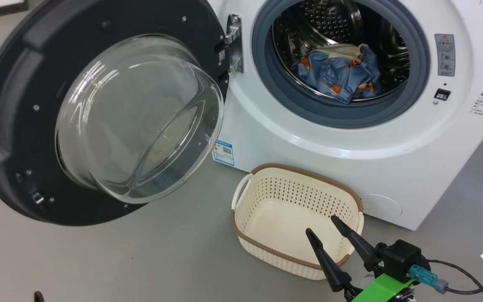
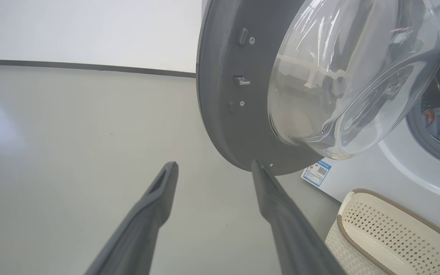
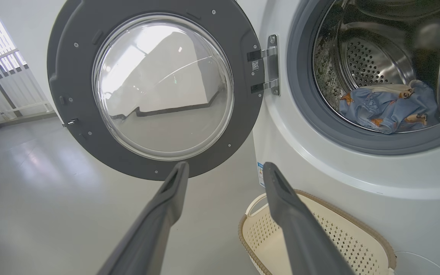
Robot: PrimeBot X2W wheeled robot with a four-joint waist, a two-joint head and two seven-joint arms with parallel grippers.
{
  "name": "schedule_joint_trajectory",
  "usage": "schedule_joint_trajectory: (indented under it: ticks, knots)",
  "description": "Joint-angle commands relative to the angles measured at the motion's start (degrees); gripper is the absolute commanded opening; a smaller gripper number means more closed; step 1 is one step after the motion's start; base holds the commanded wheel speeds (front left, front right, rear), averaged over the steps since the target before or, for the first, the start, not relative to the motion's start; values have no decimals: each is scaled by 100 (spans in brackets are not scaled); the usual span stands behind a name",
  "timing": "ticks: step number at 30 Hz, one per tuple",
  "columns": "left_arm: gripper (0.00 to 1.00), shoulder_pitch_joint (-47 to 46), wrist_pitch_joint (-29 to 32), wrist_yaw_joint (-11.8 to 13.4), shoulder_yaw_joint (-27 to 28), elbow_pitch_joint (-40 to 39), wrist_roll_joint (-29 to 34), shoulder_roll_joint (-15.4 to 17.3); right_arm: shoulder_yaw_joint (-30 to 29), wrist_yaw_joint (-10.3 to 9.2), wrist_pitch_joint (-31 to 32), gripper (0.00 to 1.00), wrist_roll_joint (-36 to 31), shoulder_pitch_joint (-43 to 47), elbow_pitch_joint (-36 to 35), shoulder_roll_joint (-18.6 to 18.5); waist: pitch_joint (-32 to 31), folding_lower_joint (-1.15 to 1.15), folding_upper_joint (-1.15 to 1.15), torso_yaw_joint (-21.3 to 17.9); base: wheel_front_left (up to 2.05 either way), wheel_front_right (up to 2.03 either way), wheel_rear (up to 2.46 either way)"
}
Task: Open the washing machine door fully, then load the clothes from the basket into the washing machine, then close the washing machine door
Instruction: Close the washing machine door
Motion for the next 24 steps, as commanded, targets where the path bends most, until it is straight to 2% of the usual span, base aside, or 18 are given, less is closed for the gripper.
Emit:
schedule_joint_trajectory:
  ticks: [1, 16, 17, 19, 24]
  knots:
    - [100, -82, -37, 51, 222, -203, -40, 41, 161, 9, -27, 100, 74, -214, -84, -54, 75, 0, 0, 67, 0, 0, 0]
    - [100, 94, -37, 240, 297, -464, -154, 41, 322, 9, -27, 100, 202, -371, 30, -129, 63, 0, 0, 54, -1, -1, -1]
    - [78, 93, -37, 238, 306, -478, -168, 41, 319, 9, -27, 100, 202, -365, 31, -127, 58, 0, 0, 52, 0, 0, 0]
    - [0, 84, -37, 221, 337, -501, -267, 41, 312, 9, -27, 100, 202, -348, 33, -123, 50, 0, 0, 47, 0, 0, 0]
    - [0, 22, -37, 206, 518, -587, -661, 41, 278, 9, -27, 100, 193, -305, 23, -113, 46, 0, 0, 47, 0, 0, 0]
